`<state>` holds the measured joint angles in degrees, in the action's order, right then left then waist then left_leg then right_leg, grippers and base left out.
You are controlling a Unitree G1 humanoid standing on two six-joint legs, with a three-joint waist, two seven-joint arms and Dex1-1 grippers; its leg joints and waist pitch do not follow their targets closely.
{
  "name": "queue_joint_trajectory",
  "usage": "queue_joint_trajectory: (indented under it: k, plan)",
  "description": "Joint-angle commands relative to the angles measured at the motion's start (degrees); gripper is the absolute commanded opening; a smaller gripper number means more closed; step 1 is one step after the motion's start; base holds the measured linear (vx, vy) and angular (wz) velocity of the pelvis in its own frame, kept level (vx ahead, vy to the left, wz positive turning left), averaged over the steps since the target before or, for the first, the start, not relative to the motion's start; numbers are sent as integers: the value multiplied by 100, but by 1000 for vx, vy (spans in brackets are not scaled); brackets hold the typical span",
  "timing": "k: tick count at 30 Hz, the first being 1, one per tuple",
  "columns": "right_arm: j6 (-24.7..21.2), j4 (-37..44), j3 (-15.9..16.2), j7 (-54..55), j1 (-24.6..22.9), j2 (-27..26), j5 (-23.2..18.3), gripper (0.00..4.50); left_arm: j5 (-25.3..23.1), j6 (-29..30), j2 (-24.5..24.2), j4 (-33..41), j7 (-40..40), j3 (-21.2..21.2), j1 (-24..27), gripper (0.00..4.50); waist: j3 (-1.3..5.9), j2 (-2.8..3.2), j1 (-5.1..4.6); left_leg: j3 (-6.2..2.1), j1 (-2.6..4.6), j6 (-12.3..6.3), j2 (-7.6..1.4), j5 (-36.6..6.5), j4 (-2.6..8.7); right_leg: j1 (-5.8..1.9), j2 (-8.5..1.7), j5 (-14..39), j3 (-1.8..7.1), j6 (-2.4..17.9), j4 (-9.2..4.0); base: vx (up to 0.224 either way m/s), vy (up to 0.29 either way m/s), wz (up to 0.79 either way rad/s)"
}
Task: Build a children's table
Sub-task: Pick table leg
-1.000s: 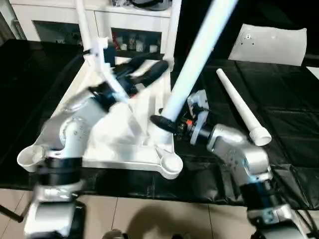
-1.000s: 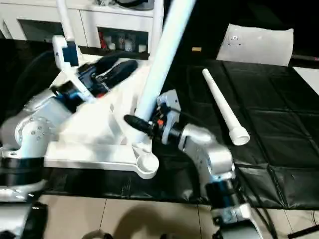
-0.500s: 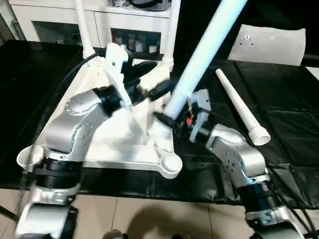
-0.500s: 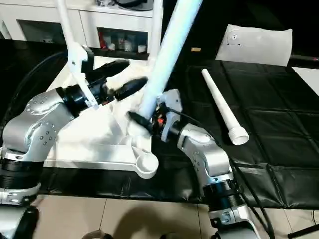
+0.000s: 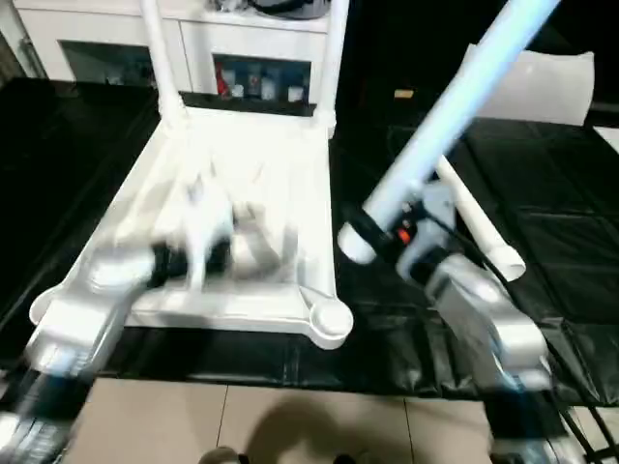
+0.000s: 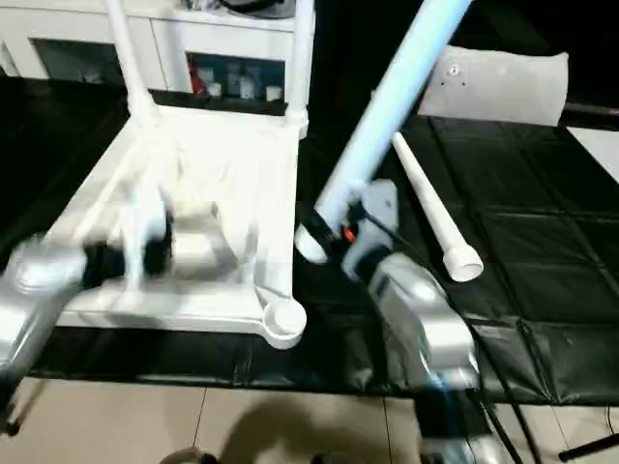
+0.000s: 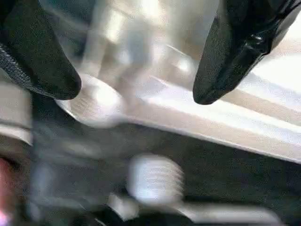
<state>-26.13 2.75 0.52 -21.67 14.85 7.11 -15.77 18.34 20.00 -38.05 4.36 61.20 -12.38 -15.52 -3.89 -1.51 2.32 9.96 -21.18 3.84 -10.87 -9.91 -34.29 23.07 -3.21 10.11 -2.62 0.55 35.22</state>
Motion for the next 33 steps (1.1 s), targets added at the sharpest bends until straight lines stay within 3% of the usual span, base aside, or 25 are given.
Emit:
queue_joint_trajectory:
  k: [1, 2, 5, 9, 15, 20, 29, 31, 33]
  plan:
    - [1, 320, 33, 156, -115, -36, 99, 191, -131, -79, -91, 85, 212, -230, 87, 450, 370, 183, -23, -71, 131, 356, -167, -1933, 466, -179, -347, 2011, 261, 818, -454, 0, 0, 0]
    - [83, 443, 116, 352, -248, -77, 282, 191, -368, -274, -61, -110, 150, -322, 112, 420, 357, 156, -28, -75, 144, 355, -165, -2070, 463, -165, -354, 2268, 263, 734, -496, 0, 0, 0]
    - [154, 550, 225, 487, -349, -93, 420, 191, -687, -565, -17, -362, 50, -412, 57, 407, 344, 164, -46, -96, 150, 373, -147, -2174, 460, -147, -375, 2839, 262, 500, -572, 0, 0, 0]
    - [182, 735, 371, 291, -520, -7, 385, 191, -1013, -818, 52, -791, -150, -554, -148, 375, 353, 172, -63, -118, 164, 346, -149, -2288, 458, -128, -371, 2946, 249, 406, -592, 0, 0, 0]
    - [-164, 912, 311, 51, -650, 5, -4, 191, -1147, -885, 126, -1055, -150, -580, -277, 325, 390, 181, -55, -107, 127, 298, -173, -2043, 461, -169, -366, 2084, 276, 753, -487, 0, 0, 0]
    - [-190, 975, 332, -4, -723, 47, -60, 191, -1077, -864, 104, -1099, 64, -581, -270, 281, 400, 180, -34, -83, 108, 262, -172, -1754, 456, -210, -367, 1602, 283, 903, -437, 0, 0, 0]
    - [-308, 998, 339, -105, -721, 113, -152, 191, -935, -780, 38, -986, 575, -654, -330, 199, 366, 161, -36, -94, 140, 282, -170, -2045, 461, -177, -389, 2308, 278, 774, -507, 0, 0, 0]
    - [-307, 985, 343, -119, -712, 136, -157, 191, -1025, -836, 17, -1042, 643, -702, -365, 190, 365, 167, -33, -97, 144, 285, -173, -2044, 464, -170, -389, 2353, 278, 748, -514, 0, 0, 0]
    - [-306, 973, 354, -146, -696, 159, -157, 191, -1090, -915, 20, -1145, 697, -743, -426, 153, 371, 161, -38, -97, 136, 282, -177, -1996, 466, -175, -386, 2243, 280, 760, -502, 0, 0, 0]
